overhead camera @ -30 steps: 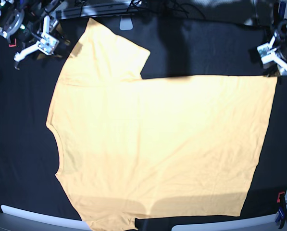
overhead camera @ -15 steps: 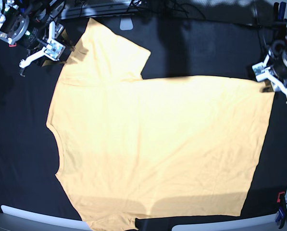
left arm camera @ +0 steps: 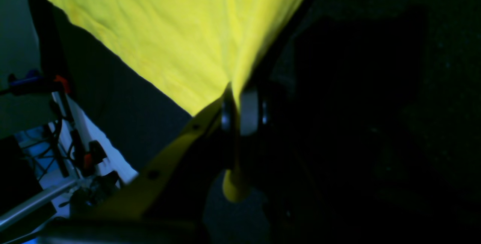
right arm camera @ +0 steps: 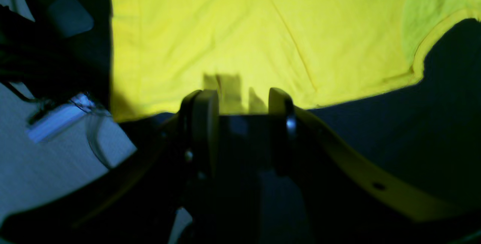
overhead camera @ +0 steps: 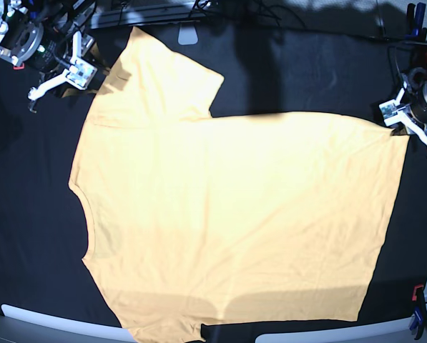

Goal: Layout the t-shirt on the table in an organized manner, then fold the t-shirt properly
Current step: 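Move both grippers down to the shirt's shoulder corners, then grasp the shoulder corner with the right gripper, left gripper holding the hem corner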

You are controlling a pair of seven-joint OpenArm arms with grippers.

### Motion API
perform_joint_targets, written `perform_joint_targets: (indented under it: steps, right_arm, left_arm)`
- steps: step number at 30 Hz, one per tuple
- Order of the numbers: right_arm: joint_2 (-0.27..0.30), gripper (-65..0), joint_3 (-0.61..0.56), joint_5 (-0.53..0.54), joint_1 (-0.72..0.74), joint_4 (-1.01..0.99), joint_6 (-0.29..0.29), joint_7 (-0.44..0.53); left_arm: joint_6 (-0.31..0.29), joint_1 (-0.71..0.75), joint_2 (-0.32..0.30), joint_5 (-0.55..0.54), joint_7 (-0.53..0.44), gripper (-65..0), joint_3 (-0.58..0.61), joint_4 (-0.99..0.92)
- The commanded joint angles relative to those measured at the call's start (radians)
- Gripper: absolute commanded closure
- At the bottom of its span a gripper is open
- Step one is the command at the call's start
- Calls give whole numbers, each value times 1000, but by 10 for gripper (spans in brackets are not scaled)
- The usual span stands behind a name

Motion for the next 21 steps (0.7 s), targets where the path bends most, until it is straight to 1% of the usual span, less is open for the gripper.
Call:
perform_joint_targets:
  steps: [1, 3, 7, 10, 11, 13, 14, 19, 21]
  right_arm:
    - [14, -260, 7, -21, -3, 15, -2, 12]
    - [14, -301, 7, -83, -3, 15, -2, 13]
    - [14, -304, 5, -149, -3, 15, -2, 28]
    - [14, -304, -9, -236, -3, 14, -2, 51]
    - [14, -304, -16, -268, -3, 14, -10, 60]
    - [14, -303, -35, -321, -3, 14, -60, 71]
    - [14, -303, -46, -346, -3, 14, -73, 81]
    - [14, -301, -151, -483, -3, 0, -89, 124]
    - [19, -299, -208, -545, -2, -21, -136, 131]
  left_arm:
    - [-5, -4, -19, -2, -23, 0, -5, 5]
    - [-5, -4, -20, -2, -29, 0, -5, 5]
    - [-5, -3, -20, -3, -29, 0, -5, 5]
    - [-5, -4, -20, -40, -29, 0, -5, 5]
    - [-5, -4, -20, -49, -29, 0, -5, 5]
    - [-5, -4, -20, -55, -29, 0, -5, 5]
    - [-5, -4, -20, -54, -28, 0, -5, 5]
    - [-5, -5, -20, -54, -28, 0, -5, 5]
    - [-5, -5, -20, -54, -29, 0, -5, 5]
